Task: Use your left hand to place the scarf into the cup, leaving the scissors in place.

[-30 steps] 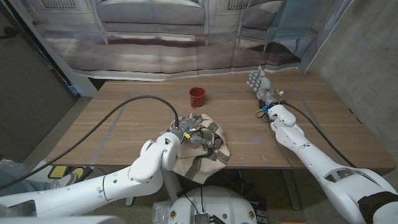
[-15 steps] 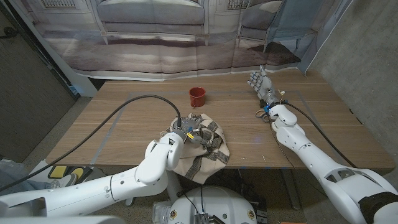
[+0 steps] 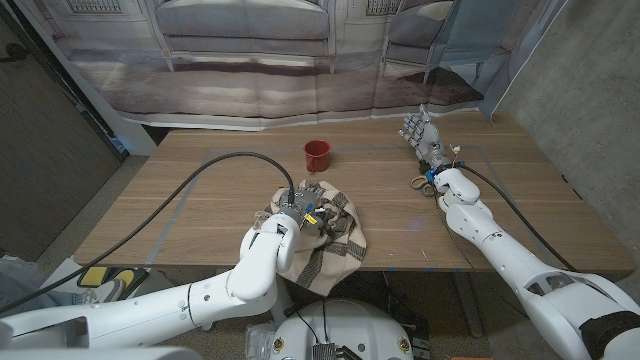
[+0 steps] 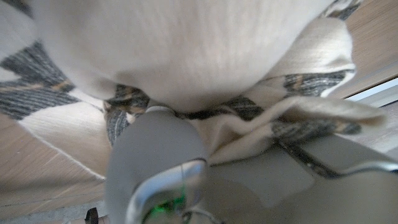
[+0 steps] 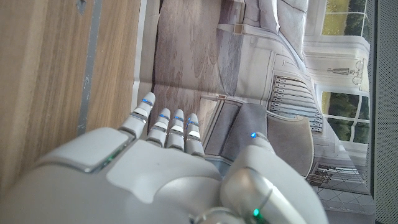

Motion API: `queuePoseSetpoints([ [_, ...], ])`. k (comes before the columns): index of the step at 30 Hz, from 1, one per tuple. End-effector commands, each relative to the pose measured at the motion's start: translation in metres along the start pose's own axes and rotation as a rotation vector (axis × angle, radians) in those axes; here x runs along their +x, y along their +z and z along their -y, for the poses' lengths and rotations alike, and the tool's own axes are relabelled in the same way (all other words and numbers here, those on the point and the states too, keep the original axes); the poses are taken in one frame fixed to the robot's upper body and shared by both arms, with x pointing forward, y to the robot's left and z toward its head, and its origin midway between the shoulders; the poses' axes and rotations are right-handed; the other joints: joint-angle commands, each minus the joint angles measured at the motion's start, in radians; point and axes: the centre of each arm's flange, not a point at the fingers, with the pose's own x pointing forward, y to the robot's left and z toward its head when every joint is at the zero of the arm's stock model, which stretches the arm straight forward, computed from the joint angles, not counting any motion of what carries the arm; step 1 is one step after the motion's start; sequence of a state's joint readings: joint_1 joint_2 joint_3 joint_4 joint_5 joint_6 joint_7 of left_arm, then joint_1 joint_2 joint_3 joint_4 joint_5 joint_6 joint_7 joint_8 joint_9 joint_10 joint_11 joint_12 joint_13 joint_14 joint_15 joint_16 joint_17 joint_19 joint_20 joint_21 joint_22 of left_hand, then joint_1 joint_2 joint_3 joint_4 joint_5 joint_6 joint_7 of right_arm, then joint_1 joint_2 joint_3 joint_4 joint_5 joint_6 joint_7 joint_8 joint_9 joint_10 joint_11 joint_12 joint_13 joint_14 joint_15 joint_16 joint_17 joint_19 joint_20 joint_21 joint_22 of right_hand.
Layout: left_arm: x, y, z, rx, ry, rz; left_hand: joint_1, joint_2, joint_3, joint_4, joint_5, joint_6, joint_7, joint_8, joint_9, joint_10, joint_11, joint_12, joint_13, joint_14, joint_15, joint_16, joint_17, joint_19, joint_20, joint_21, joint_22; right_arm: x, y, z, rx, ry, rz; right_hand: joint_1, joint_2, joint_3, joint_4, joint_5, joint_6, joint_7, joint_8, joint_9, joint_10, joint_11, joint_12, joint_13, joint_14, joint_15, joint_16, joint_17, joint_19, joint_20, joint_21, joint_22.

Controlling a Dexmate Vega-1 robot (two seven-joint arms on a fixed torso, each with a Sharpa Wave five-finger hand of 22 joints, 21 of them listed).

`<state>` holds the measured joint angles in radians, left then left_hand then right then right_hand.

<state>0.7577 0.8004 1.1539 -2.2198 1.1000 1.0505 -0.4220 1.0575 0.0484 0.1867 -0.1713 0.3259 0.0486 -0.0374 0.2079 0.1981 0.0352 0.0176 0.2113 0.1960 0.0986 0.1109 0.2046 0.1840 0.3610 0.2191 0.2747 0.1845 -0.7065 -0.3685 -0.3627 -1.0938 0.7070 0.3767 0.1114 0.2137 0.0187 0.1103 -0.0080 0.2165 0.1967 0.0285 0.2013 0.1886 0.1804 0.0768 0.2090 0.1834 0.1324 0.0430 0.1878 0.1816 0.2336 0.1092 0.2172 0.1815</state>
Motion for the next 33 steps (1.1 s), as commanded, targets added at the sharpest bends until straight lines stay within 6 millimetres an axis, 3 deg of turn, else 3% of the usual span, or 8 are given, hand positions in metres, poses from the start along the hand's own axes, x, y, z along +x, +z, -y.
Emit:
queuePoseSetpoints([
  [1,0.000,-0.001,-0.001,-0.023,0.042,-0.034,0.092,0.023,0.025,0.001,-0.026,0.038,-0.007,0.017,0.008,0.034,-0.013,0.017,0.006,0.057,-0.019,0.016,0.007,0.081,-0.002,0.023,0.007,0.002,-0.001,-0.001,0.005,0.011,-0.006,0.008,0.004,0.002,-0.003,0.000,0.008,0.001,-0.004,0.001,0.008,0.000,0.006,0.004,0.009,-0.003,0.006,0.003,0.013,0.000,0.008,0.000],
  [12,0.005,-0.001,0.001,-0.053,0.083,-0.045,0.215,0.050,0.059,0.010,-0.094,0.120,-0.008,0.040,0.019,0.105,-0.037,0.039,0.019,0.161,-0.058,0.052,0.048,0.275,-0.014,0.090,0.009,0.004,0.000,-0.001,0.006,0.010,-0.005,0.008,0.004,0.001,-0.004,0.000,0.007,0.001,-0.004,0.001,0.007,-0.002,0.005,0.004,0.011,-0.002,0.005,0.004,0.015,0.003,0.006,-0.001],
  [15,0.006,-0.002,0.001,-0.084,0.108,-0.046,0.249,0.061,0.071,0.009,-0.110,0.177,-0.010,0.061,0.026,0.139,-0.048,0.055,0.028,0.207,-0.080,0.076,0.070,0.323,-0.021,0.108,0.008,0.005,0.001,-0.001,0.006,0.010,-0.004,0.008,0.004,0.000,-0.004,0.000,0.008,0.000,-0.004,0.001,0.007,-0.003,0.005,0.004,0.011,-0.003,0.005,0.004,0.015,0.006,0.005,-0.001],
  [20,0.010,-0.004,-0.001,-0.087,0.079,-0.041,0.316,0.074,0.094,0.009,-0.135,0.302,-0.010,0.109,0.043,0.221,-0.047,0.097,0.056,0.296,-0.116,0.122,0.121,0.392,-0.088,0.140,0.007,0.006,0.001,-0.001,0.008,0.008,-0.003,0.008,0.004,0.000,-0.005,0.000,0.009,-0.001,-0.004,0.001,0.007,-0.002,0.005,0.004,0.011,-0.003,0.005,0.004,0.016,0.009,0.004,0.000],
  [25,0.011,-0.006,0.000,-0.113,0.096,-0.035,0.353,0.075,0.104,0.013,-0.143,0.407,0.001,0.153,0.062,0.295,-0.056,0.140,0.087,0.372,-0.135,0.156,0.162,0.438,-0.123,0.167,0.007,0.006,0.001,-0.001,0.008,0.007,-0.001,0.007,0.005,0.000,-0.005,-0.001,0.009,-0.002,-0.004,0.001,0.007,-0.004,0.005,0.004,0.011,-0.004,0.004,0.004,0.016,0.011,0.002,0.000],
  [31,0.009,-0.008,0.000,-0.142,0.148,-0.013,0.391,0.077,0.115,0.012,-0.146,0.494,0.023,0.192,0.083,0.357,-0.058,0.176,0.118,0.445,-0.159,0.185,0.198,0.478,-0.176,0.198,0.009,0.006,0.002,-0.002,0.007,0.008,0.003,0.007,0.005,-0.001,-0.005,-0.001,0.009,-0.002,-0.004,0.001,0.008,-0.003,0.005,0.004,0.011,-0.004,0.004,0.004,0.016,0.012,0.001,0.000],
  [33,0.009,-0.009,-0.001,-0.149,0.151,-0.008,0.407,0.076,0.118,0.013,-0.148,0.569,0.043,0.227,0.097,0.408,-0.070,0.200,0.136,0.496,-0.172,0.202,0.214,0.490,-0.205,0.217,0.011,0.005,0.002,-0.002,0.007,0.008,0.004,0.007,0.004,-0.001,-0.005,-0.001,0.009,-0.002,-0.004,0.001,0.007,-0.003,0.005,0.004,0.011,-0.002,0.004,0.004,0.016,0.013,0.001,0.000],
])
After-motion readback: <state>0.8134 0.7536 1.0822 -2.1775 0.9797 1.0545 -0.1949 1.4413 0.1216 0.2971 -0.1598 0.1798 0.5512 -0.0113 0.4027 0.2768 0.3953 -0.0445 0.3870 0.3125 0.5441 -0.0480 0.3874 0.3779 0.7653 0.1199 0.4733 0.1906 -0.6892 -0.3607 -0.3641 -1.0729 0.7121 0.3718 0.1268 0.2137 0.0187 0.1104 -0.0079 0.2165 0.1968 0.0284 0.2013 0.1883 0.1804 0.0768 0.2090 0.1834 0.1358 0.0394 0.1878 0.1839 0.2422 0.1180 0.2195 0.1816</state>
